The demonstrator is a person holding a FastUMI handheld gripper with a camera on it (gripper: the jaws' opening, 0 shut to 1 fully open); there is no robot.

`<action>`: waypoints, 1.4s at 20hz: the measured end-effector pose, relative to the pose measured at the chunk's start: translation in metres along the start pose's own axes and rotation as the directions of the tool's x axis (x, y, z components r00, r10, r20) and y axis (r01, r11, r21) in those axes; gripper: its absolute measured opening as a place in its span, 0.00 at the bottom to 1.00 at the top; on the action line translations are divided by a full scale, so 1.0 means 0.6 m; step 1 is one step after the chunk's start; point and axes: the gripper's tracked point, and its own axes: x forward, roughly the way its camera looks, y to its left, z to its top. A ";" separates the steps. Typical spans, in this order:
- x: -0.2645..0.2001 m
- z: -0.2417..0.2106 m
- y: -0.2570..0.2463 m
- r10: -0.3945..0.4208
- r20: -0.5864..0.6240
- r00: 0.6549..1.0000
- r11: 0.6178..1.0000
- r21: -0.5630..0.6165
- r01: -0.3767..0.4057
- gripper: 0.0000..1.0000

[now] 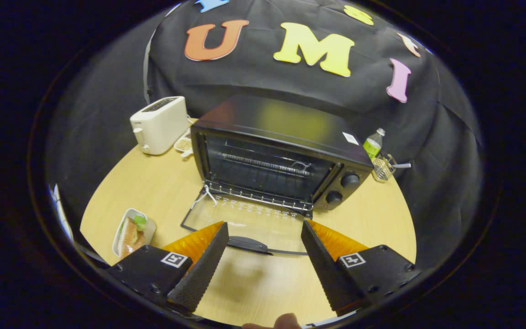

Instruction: Open the toaster oven, put the food inside, and close the toaster oven door.

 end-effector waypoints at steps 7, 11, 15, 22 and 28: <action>-0.040 -0.003 0.166 0.332 -0.102 0.938 0.940 0.121 -0.320 1.00; -0.038 -0.041 0.249 0.462 -0.209 0.862 0.884 0.182 -0.430 1.00; -0.027 -0.096 0.323 0.569 -0.325 0.756 0.816 0.336 -0.470 1.00; 0.011 -0.152 0.375 0.632 -0.411 0.657 0.754 0.522 -0.399 0.99; 0.017 -0.152 0.386 0.632 -0.435 0.641 0.750 0.551 -0.366 0.63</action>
